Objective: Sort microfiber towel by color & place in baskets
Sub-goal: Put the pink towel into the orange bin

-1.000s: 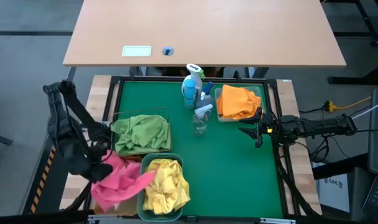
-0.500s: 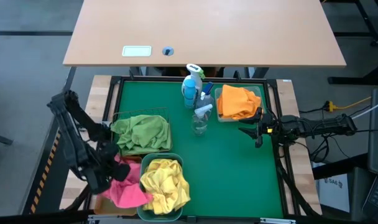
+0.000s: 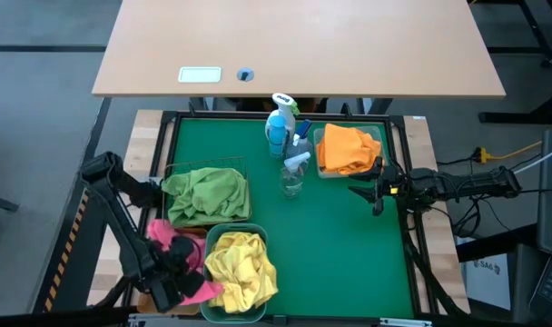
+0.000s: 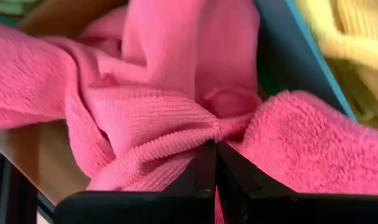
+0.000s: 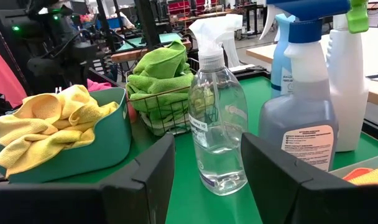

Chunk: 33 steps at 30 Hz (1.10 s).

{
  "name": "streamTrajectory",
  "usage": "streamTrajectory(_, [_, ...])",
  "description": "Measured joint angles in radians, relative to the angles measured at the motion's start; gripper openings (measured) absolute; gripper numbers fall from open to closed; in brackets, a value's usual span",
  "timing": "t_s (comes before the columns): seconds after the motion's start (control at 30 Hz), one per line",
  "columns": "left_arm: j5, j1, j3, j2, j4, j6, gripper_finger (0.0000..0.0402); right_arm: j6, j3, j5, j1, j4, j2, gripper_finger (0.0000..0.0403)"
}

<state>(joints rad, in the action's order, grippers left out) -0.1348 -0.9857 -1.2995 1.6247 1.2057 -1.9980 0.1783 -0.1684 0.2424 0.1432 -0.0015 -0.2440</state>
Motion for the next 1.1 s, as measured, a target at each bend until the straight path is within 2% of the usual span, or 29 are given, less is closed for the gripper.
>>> streamTrajectory(0.2, [0.084, 0.01, 0.0, 0.0, -0.016, -0.07, 0.001, 0.0, 0.0, -0.033, 0.0, -0.001, 0.0, 0.0184])
streamTrajectory(0.3, [0.157, 0.02, 0.0, 0.0, -0.014, -0.041, 0.0023, 0.0, 0.0, -0.035, 0.0, -0.001, 0.0, 0.0184])
streamTrajectory(0.6, [0.188, 0.023, 0.0, -0.002, -0.01, -0.011, 0.0034, 0.0, 0.0, -0.035, 0.0, -0.001, 0.0, 0.0184])
streamTrajectory(0.8, [0.279, 0.032, 0.0, -0.002, -0.018, 0.016, 0.0037, 0.0, 0.0, -0.035, 0.0, -0.002, 0.0, 0.0184])
streamTrajectory(1.1, [0.28, 0.032, 0.0, -0.003, -0.077, 0.014, 0.0098, 0.0, 0.0, -0.035, 0.0, -0.053, -0.001, 0.0184])
